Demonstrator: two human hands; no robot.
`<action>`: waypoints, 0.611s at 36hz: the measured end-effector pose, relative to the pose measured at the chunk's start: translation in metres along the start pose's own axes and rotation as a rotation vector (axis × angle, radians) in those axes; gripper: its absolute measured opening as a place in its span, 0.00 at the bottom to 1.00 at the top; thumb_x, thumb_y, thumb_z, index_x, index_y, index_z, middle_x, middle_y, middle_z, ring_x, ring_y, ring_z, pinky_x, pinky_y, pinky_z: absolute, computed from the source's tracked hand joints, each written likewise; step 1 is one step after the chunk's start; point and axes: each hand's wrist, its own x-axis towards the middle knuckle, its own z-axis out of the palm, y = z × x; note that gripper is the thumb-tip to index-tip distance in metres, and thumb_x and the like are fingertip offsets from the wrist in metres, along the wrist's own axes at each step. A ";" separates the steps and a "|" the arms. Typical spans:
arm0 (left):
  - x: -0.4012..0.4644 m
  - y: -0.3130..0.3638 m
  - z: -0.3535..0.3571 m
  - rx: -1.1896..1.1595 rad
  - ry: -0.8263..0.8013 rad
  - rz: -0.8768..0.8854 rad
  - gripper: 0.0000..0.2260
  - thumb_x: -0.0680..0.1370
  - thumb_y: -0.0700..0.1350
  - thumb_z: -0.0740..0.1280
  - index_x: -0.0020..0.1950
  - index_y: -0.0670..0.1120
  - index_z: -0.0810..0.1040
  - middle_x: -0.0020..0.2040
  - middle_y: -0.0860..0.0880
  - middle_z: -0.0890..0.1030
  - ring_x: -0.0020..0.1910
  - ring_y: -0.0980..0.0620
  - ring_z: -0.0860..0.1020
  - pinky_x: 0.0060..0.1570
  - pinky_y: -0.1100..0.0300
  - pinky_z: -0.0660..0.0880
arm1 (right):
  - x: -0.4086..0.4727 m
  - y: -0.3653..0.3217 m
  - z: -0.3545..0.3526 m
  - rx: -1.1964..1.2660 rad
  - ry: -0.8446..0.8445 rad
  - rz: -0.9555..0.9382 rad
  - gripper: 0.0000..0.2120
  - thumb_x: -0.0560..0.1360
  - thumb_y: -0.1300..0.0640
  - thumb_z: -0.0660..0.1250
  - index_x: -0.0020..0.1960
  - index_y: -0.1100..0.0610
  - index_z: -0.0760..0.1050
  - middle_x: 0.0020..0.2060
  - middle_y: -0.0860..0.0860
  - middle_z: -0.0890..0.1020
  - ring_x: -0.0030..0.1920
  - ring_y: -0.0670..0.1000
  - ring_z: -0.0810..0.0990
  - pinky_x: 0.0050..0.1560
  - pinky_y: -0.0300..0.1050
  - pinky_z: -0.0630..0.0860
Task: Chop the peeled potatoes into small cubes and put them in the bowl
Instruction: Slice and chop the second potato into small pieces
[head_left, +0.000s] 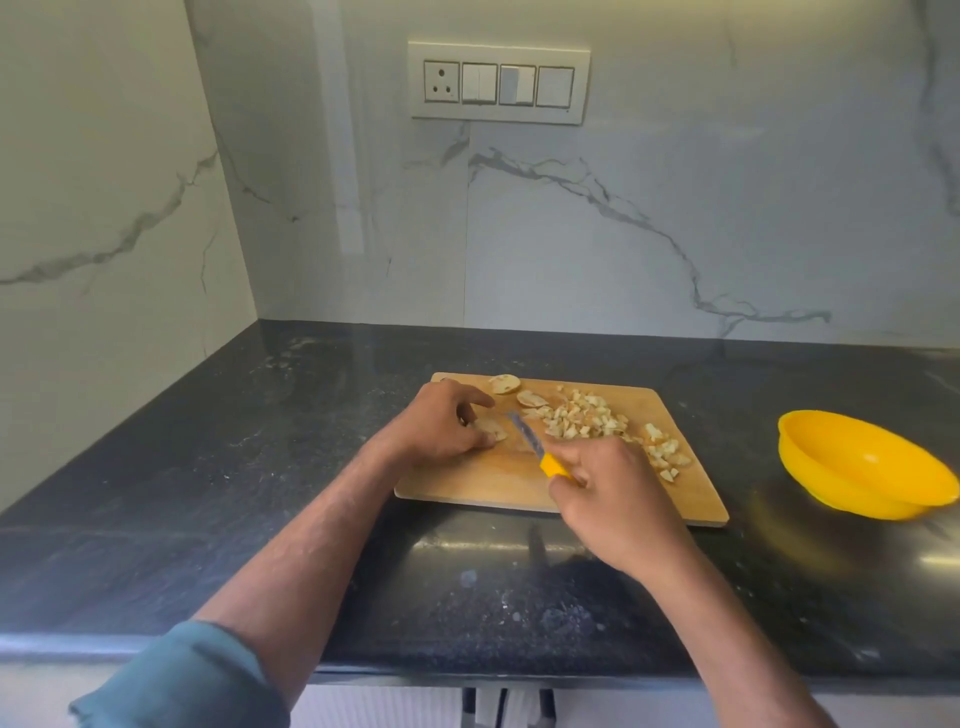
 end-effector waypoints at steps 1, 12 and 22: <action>-0.001 -0.001 -0.001 -0.012 0.004 -0.001 0.23 0.74 0.49 0.78 0.68 0.53 0.80 0.52 0.51 0.82 0.50 0.55 0.80 0.58 0.59 0.78 | 0.001 -0.002 0.002 0.015 0.030 -0.001 0.16 0.75 0.59 0.65 0.62 0.60 0.79 0.51 0.59 0.84 0.50 0.61 0.83 0.49 0.65 0.80; 0.001 -0.010 -0.005 -0.136 0.084 0.003 0.26 0.66 0.44 0.84 0.63 0.47 0.82 0.42 0.50 0.85 0.42 0.55 0.82 0.49 0.62 0.80 | 0.032 -0.018 0.037 -0.150 0.057 -0.045 0.16 0.78 0.57 0.63 0.64 0.54 0.80 0.34 0.46 0.77 0.26 0.42 0.68 0.20 0.33 0.59; 0.005 -0.014 -0.004 -0.128 0.077 0.024 0.25 0.67 0.45 0.83 0.62 0.47 0.83 0.43 0.50 0.84 0.44 0.53 0.82 0.51 0.60 0.81 | 0.041 -0.021 0.042 -0.226 0.020 -0.039 0.19 0.80 0.53 0.62 0.70 0.50 0.75 0.47 0.49 0.85 0.37 0.49 0.79 0.32 0.40 0.67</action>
